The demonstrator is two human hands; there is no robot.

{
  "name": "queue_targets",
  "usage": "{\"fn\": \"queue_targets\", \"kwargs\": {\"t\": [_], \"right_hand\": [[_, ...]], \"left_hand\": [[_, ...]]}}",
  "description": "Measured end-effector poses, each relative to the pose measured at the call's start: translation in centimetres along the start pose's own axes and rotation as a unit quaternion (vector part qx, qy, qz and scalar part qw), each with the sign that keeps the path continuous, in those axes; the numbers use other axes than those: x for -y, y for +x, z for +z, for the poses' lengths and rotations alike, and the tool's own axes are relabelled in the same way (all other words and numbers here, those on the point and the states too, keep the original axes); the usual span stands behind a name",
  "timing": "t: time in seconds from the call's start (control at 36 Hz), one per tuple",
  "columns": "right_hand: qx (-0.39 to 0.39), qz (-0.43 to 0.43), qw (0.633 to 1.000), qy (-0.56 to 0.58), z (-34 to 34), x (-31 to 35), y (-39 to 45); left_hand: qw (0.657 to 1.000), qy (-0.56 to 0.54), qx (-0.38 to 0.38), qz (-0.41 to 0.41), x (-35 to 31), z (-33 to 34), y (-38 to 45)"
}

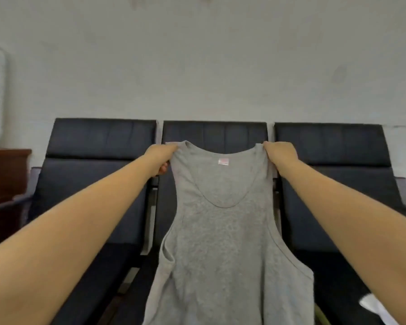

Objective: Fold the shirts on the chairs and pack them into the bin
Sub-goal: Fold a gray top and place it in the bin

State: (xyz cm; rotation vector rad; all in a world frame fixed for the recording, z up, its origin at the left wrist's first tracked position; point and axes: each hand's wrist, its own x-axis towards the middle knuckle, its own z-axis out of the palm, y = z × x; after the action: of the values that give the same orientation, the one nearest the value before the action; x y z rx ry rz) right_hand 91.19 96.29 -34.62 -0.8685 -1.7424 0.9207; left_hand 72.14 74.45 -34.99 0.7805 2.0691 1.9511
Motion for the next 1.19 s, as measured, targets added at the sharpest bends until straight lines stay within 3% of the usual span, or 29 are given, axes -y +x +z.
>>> {"fn": "queue_targets", "kwargs": {"t": [0.08, 0.17, 0.31, 0.47, 0.61, 0.78, 0.89, 1.08, 1.19], "right_hand": [[0.05, 0.017, 0.985, -0.166, 3.0, -7.6, -1.4], [0.123, 0.101, 0.967, -0.199, 6.0, -14.3, -3.1], [0.192, 0.237, 0.95, -0.072, 10.5, -21.9, -6.2], [0.137, 0.329, 0.929, 0.101, 13.8, -24.7, -5.0], [0.114, 0.272, 0.949, 0.111, 16.5, -27.1, -2.0], [0.139, 0.245, 0.958, 0.058, 18.7, -29.9, -3.0], [0.103, 0.185, 0.977, 0.018, 17.3, -29.6, -4.9], [0.126, 0.178, 0.973, -0.078, 10.9, -26.6, -9.4], [0.179, 0.172, 0.962, -0.118, 7.6, -25.1, -12.9]], "left_hand": [[0.991, 0.107, 0.031, -0.074, 8.1, 0.6, 1.4], [0.977, 0.128, 0.062, -0.159, 15.4, 1.2, 1.8], [0.964, 0.03, 0.083, -0.25, 24.0, 3.9, 0.6], [0.966, -0.054, 0.007, -0.255, 28.6, 7.0, 2.8], [0.969, -0.054, -0.042, -0.236, 31.1, 8.5, 6.6], [0.983, 0.129, -0.029, -0.125, 33.9, 9.2, 7.2], [0.973, 0.226, -0.017, -0.043, 34.2, 7.6, 5.5], [0.961, 0.268, -0.043, -0.052, 32.1, 3.4, -0.7], [0.956, 0.28, -0.031, -0.078, 31.5, 1.7, -5.3]]}}
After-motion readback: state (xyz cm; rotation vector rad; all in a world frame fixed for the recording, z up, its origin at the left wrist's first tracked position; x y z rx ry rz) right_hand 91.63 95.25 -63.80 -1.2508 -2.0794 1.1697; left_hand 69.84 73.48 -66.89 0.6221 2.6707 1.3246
